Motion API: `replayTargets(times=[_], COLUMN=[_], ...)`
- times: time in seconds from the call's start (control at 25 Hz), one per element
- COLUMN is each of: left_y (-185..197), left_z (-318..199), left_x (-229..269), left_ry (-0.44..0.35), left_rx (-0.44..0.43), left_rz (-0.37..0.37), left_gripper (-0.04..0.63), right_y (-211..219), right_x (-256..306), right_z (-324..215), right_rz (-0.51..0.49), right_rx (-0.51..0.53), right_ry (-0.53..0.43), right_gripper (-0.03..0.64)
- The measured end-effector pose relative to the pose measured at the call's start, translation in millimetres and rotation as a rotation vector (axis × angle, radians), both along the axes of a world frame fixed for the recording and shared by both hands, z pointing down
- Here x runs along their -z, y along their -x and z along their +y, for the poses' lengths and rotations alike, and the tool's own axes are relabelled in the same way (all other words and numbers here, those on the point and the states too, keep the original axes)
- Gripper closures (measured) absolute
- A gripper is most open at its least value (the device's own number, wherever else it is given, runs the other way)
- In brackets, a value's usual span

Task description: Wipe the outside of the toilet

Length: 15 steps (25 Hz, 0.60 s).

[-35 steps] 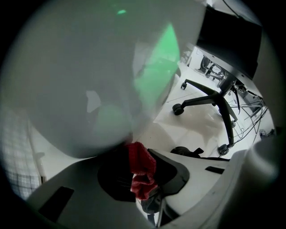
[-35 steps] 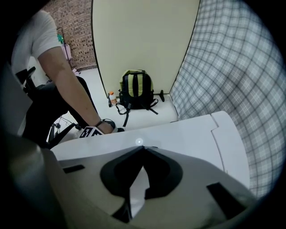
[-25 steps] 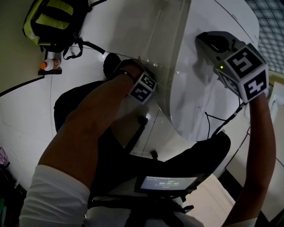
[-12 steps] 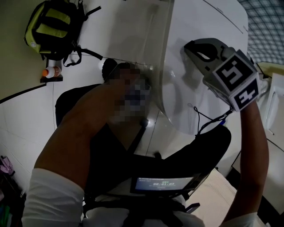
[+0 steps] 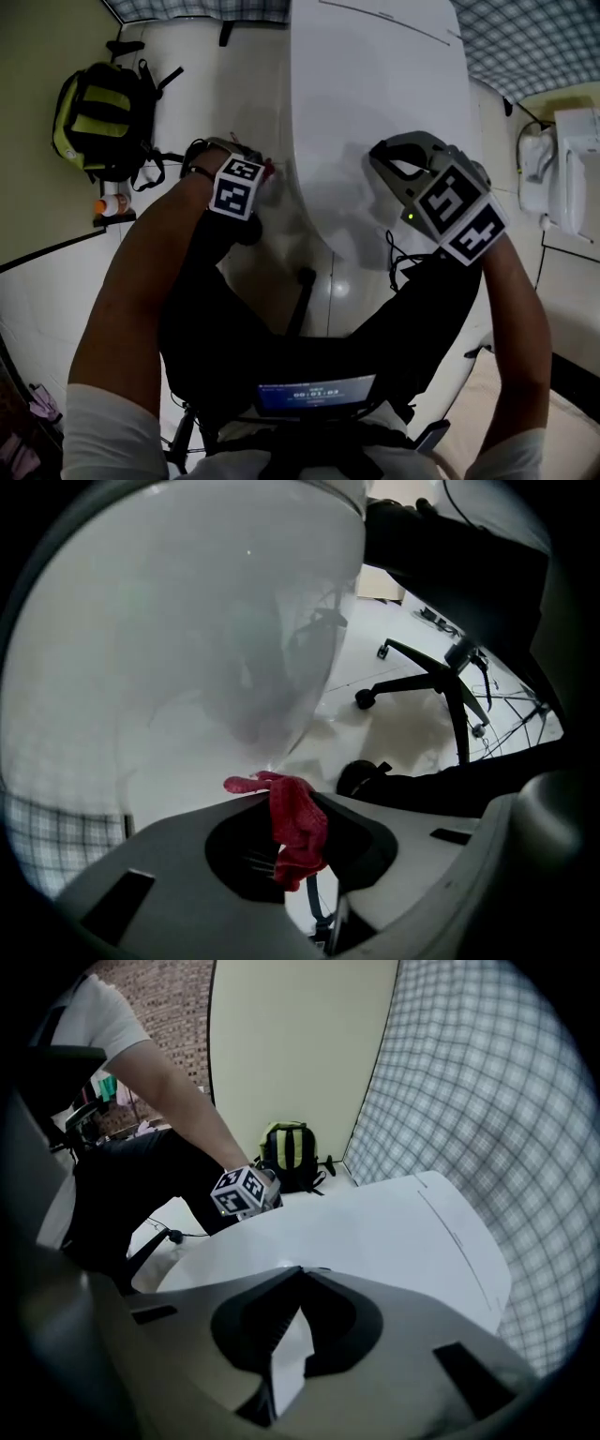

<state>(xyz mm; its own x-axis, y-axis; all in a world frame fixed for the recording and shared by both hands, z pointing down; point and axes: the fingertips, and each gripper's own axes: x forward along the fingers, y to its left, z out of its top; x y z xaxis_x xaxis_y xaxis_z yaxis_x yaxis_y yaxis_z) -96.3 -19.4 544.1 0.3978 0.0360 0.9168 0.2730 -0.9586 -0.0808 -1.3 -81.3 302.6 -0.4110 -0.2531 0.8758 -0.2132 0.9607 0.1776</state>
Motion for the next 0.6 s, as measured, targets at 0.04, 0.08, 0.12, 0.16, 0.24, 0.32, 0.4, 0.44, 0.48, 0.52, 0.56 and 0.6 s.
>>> replayTargets(times=[0.04, 0.08, 0.12, 0.16, 0.24, 0.32, 0.4, 0.44, 0.48, 0.52, 0.56, 0.6], left_y=[3.9, 8.2, 13.7, 20.8, 37.2, 56.7, 78.3, 87.9, 95.5, 100.8, 103.4, 103.6], left_z=[-6.6, -13.5, -20.9, -28.7, -44.3, -57.3, -68.1, -73.1, -77.0, -79.4, -80.5, -80.7], left_x=[7.5, 14.3, 19.4, 23.6, 37.5, 58.0, 79.0, 90.0, 101.2, 112.3, 123.2, 134.3], left_ry=[-0.014, -0.034, -0.059, -0.088, -0.149, -0.198, -0.231, -0.244, -0.258, -0.273, -0.287, -0.302], left_rx=[0.034, 0.067, 0.098, 0.129, 0.190, 0.256, 0.340, 0.384, 0.425, 0.458, 0.483, 0.500], left_rz=[0.012, 0.023, 0.029, 0.031, 0.035, 0.044, 0.061, 0.075, 0.091, 0.108, 0.126, 0.144], left_gripper=[0.526, 0.526, 0.526, 0.526, 0.526, 0.526, 0.526, 0.526, 0.526, 0.526, 0.526, 0.526], right_y=[-5.6, -11.8, -18.4, -25.6, -40.0, -52.5, -62.8, -67.1, -70.7, -73.8, -76.7, -80.1], right_x=[-0.6, -1.8, -3.7, -6.3, -13.5, -21.9, -28.9, -31.1, -32.5, -33.5, -34.0, -34.9], right_z=[2.3, 4.8, 7.7, 11.0, 17.2, 23.1, 26.8, 27.1, 27.0, 26.8, 26.6, 26.4], right_rz=[-0.001, 0.000, 0.005, 0.014, 0.039, 0.063, 0.084, 0.092, 0.100, 0.106, 0.112, 0.119], right_rx=[-0.016, -0.031, -0.046, -0.060, -0.088, -0.114, -0.142, -0.155, -0.167, -0.176, -0.184, -0.193], right_ry=[0.001, 0.004, 0.008, 0.012, 0.019, 0.030, 0.041, 0.044, 0.047, 0.049, 0.048, 0.047], right_gripper=[0.609, 0.609, 0.609, 0.609, 0.609, 0.609, 0.609, 0.609, 0.609, 0.609, 0.609, 0.609])
